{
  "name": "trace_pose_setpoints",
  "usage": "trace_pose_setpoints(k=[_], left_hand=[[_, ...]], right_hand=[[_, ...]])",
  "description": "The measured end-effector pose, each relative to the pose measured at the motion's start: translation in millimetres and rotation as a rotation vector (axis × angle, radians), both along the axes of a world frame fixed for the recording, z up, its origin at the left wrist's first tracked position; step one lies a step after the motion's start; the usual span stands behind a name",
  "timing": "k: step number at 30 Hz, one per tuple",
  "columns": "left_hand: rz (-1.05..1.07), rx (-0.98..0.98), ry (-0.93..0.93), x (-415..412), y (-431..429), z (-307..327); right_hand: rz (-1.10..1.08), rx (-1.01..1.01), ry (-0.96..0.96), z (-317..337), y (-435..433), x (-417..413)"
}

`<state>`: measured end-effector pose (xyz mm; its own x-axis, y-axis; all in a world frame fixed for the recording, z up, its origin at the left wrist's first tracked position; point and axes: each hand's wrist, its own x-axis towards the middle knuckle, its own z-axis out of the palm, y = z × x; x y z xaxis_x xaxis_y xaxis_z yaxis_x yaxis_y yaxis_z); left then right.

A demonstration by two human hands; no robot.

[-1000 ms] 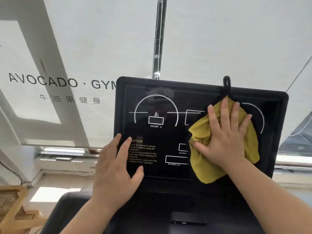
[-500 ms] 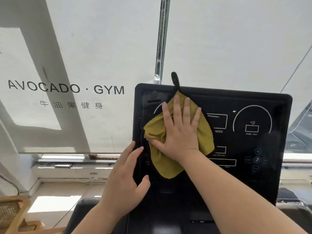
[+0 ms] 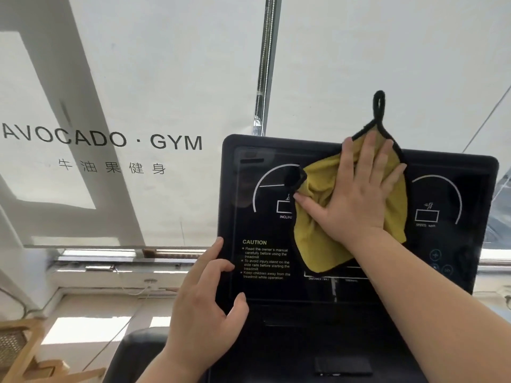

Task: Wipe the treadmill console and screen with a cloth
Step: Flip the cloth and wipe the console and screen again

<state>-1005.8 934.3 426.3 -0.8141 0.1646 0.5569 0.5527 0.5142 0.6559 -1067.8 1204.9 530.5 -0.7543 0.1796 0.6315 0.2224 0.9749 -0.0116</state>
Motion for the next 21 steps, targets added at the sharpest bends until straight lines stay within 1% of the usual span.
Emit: trace_pose_setpoints(k=[2,4,6,9,13,14,16,19,21], left_hand=[[-0.049,0.136,-0.062,1,0,4],[-0.135,0.366,-0.193,2,-1,10],[-0.177,0.544,-0.266,1,-1,16],[-0.171,0.669,-0.287,-3,-1,20],[-0.169,0.754,-0.301,-6,-1,16],[-0.175,0.757,-0.307,-6,0,15],[-0.203,0.693,-0.274,-3,0,14],[-0.202,0.507,-0.198,0,-1,7],[-0.152,0.347,-0.139,1,-4,1]], right_hand=[[0.038,0.023,-0.003,9,-28,-13],[0.089,0.036,-0.004,11,-58,-22],[0.144,0.063,0.000,9,-85,-27],[0.225,0.149,-0.019,-5,-103,-25],[0.354,0.297,-0.063,-49,-82,6],[0.372,0.310,-0.062,-64,-70,17],[0.344,0.324,-0.050,-89,-39,39],[0.240,0.306,-0.040,-101,18,61],[0.168,0.232,-0.029,-92,45,65]])
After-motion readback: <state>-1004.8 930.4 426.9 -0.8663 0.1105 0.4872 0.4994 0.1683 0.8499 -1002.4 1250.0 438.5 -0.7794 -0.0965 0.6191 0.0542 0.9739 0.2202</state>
